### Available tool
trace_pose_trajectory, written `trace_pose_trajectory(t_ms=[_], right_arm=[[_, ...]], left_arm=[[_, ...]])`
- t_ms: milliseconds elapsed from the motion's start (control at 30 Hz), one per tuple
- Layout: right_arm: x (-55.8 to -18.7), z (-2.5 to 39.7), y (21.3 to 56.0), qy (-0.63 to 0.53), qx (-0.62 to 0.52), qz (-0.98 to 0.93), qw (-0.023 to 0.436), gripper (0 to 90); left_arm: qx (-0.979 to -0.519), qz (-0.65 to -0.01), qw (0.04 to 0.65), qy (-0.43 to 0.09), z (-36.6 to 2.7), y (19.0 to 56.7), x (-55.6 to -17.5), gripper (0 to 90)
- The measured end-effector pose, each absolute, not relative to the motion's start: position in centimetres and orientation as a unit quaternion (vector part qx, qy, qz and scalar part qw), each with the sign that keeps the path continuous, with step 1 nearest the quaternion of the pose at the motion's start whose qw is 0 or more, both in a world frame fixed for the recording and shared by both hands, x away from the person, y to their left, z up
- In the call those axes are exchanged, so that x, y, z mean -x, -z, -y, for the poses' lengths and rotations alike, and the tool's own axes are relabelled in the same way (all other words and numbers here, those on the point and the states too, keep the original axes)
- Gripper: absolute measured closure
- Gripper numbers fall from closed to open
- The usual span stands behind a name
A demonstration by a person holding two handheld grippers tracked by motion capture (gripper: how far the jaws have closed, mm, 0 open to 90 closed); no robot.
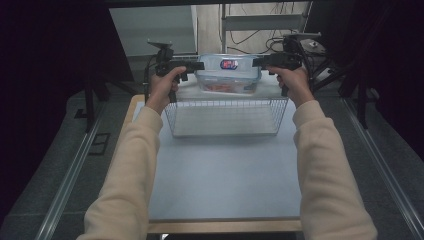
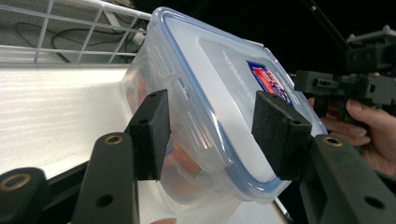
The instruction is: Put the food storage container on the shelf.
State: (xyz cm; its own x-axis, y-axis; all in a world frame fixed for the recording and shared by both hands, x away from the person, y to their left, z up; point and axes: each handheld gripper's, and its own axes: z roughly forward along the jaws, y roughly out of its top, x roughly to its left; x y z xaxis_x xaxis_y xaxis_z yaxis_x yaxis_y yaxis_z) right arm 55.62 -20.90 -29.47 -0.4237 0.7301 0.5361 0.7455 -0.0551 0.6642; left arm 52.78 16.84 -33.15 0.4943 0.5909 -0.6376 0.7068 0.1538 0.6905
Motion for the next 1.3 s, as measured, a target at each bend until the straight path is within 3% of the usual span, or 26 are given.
trace_pose_trajectory(t_ms=[167,467,800,1100,1300], right_arm=[[-54.5,21.0,29.1,0.502,0.524,0.687,-0.035,43.7],[-50.8,23.0,28.8,0.511,0.468,0.719,-0.058,35.9],[-44.6,24.1,30.9,0.508,0.403,0.759,-0.063,30.9],[-38.6,25.1,34.9,0.512,0.362,0.776,-0.072,26.3],[-35.5,25.9,38.7,0.514,0.350,0.780,-0.064,25.7]], left_arm=[[-0.650,-0.501,0.571,0.023,-16.8,32.9,-52.0,44.4],[-0.666,-0.482,0.569,-0.007,-17.3,32.3,-48.9,35.3],[-0.703,-0.432,0.560,-0.071,-18.0,32.5,-41.3,32.4],[-0.734,-0.394,0.546,-0.084,-17.4,35.8,-34.0,27.6],[-0.743,-0.395,0.536,-0.070,-16.9,40.5,-30.8,25.8]])
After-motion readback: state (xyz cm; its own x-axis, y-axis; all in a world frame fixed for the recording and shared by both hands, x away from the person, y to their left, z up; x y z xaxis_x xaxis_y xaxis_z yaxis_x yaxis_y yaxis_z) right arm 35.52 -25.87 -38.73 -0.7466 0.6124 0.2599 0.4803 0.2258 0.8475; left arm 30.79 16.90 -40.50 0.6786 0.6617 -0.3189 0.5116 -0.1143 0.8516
